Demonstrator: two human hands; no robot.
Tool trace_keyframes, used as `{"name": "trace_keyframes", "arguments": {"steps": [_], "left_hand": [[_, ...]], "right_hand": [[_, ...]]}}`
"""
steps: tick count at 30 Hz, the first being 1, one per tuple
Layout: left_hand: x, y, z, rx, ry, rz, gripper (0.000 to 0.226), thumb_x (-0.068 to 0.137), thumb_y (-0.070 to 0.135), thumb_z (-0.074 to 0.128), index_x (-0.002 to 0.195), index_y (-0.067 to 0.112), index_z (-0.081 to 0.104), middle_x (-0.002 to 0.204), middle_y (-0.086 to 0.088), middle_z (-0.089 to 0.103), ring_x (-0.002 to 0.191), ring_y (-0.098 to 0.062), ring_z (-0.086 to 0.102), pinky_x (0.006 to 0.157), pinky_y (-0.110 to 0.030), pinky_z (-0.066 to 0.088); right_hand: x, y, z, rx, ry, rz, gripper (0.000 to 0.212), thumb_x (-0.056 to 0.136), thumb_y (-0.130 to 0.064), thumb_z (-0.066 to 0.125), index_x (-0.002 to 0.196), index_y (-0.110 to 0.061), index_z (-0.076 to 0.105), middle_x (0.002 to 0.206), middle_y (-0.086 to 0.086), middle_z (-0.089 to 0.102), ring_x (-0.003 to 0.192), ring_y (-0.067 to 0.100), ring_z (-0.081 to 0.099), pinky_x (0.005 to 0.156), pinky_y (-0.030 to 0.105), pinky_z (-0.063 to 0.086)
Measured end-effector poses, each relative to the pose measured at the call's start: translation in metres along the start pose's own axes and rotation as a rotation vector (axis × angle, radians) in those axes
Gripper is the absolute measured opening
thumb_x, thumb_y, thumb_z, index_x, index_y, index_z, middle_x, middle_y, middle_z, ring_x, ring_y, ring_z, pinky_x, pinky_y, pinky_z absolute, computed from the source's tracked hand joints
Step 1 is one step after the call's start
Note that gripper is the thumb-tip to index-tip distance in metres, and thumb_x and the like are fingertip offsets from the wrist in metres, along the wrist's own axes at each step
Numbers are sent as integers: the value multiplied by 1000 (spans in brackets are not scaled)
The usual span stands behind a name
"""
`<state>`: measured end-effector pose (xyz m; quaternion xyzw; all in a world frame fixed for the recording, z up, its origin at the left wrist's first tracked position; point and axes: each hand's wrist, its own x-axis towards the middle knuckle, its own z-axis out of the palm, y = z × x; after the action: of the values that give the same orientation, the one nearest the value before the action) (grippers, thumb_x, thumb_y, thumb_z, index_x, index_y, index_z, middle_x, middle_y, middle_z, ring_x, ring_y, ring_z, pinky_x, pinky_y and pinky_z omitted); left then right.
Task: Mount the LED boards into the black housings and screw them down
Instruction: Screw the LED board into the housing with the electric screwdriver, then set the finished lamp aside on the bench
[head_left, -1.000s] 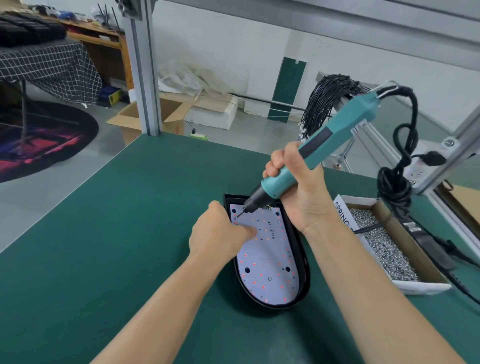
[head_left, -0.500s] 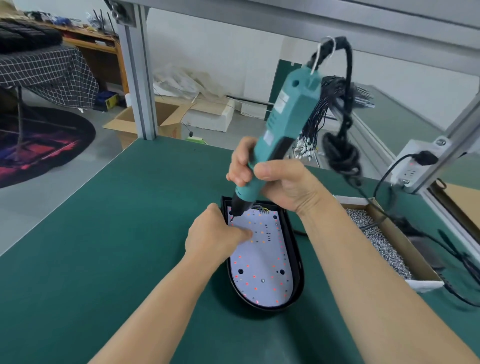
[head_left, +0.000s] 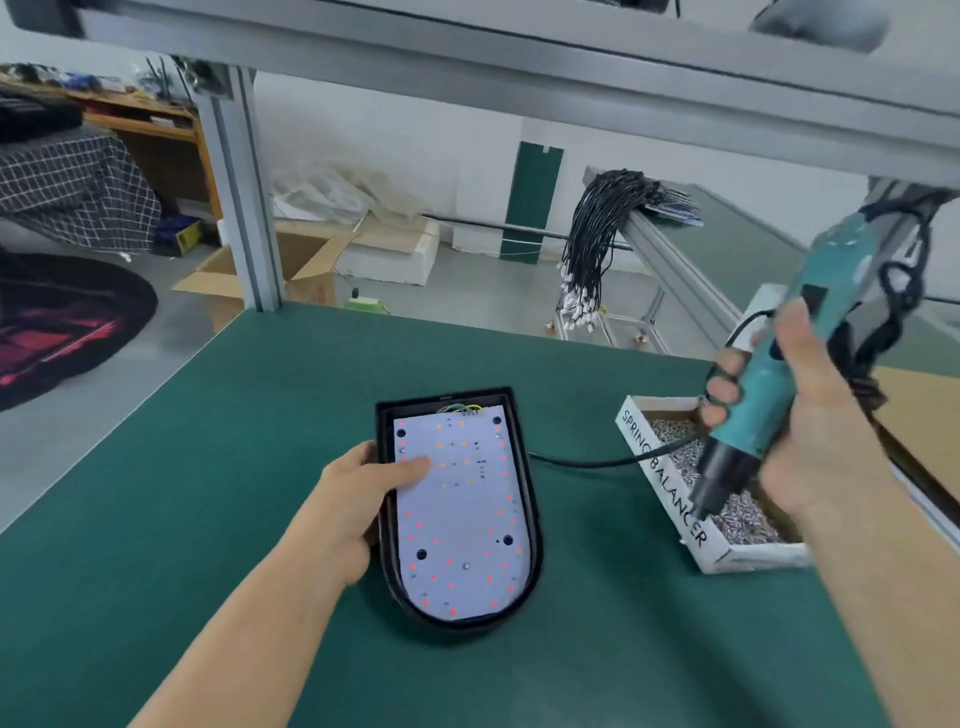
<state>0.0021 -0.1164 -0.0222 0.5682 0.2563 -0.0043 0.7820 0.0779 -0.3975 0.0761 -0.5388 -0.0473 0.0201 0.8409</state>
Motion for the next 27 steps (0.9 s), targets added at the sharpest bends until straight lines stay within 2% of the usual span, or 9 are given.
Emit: {"name": "trace_keyframes", "arguments": {"steps": [4,7,9,12,16,20,22,24,27], "left_hand": [[1,7,-13,-159,-64,24,10,88,9,61,97,10,65,81,-8,76,63,-22,72,47,-31,56],[3,12,-13,-220,-106,42,7,90,13,59,88,14,65,71,-3,74,56,-19,71,42,-29,53],[4,17,-7,-204,-149,46,7,90,14,59,87,15,65,70,-3,74,54,-19,70,42,-30,53],[5,25,4,-161,-192,48,7,89,16,60,91,13,66,73,-5,74,56,-21,71,44,-30,54],[7,31,16,-126,-212,63,8,89,16,60,93,11,65,73,-6,75,57,-21,71,44,-30,54],[7,33,20,-128,-234,71,8,88,15,60,94,12,66,76,-7,75,59,-22,71,46,-32,55],[6,34,22,-128,-235,70,9,88,15,60,94,12,66,76,-7,75,59,-22,71,46,-32,55],[4,34,26,-129,-242,63,11,89,16,60,96,11,66,78,-8,75,60,-23,72,47,-33,55],[2,33,34,-137,-246,52,9,88,16,61,95,11,66,78,-8,75,60,-23,71,47,-33,55]], "right_hand": [[-28,-47,-73,-338,377,-38,66,35,-76,81,73,-29,56,55,-8,56,36,7,49,36,20,44],[-40,-53,-142,-624,588,102,61,57,-70,76,84,-18,58,58,0,56,37,11,54,40,28,48],[-44,-40,-177,-777,586,241,47,75,-47,76,91,-6,58,62,9,57,42,19,57,48,32,49],[-47,-20,-203,-982,526,411,40,79,-27,76,97,4,58,60,15,59,49,27,55,48,34,50],[-36,-13,-196,-1646,395,421,52,84,-55,63,73,-4,55,62,10,61,57,23,58,57,31,42],[-30,-24,-174,-2185,311,459,55,86,-71,43,68,-19,46,69,-3,54,72,17,60,65,26,48],[-23,-34,-156,-2217,410,282,55,87,-68,42,67,-18,47,64,-1,52,70,21,60,63,27,48],[-7,-34,-129,-2039,434,117,53,91,-62,43,65,-16,51,63,3,53,71,25,59,62,30,45],[22,-9,-80,-1744,230,201,53,90,-58,47,67,-12,55,65,6,64,59,21,61,56,27,46]]}}
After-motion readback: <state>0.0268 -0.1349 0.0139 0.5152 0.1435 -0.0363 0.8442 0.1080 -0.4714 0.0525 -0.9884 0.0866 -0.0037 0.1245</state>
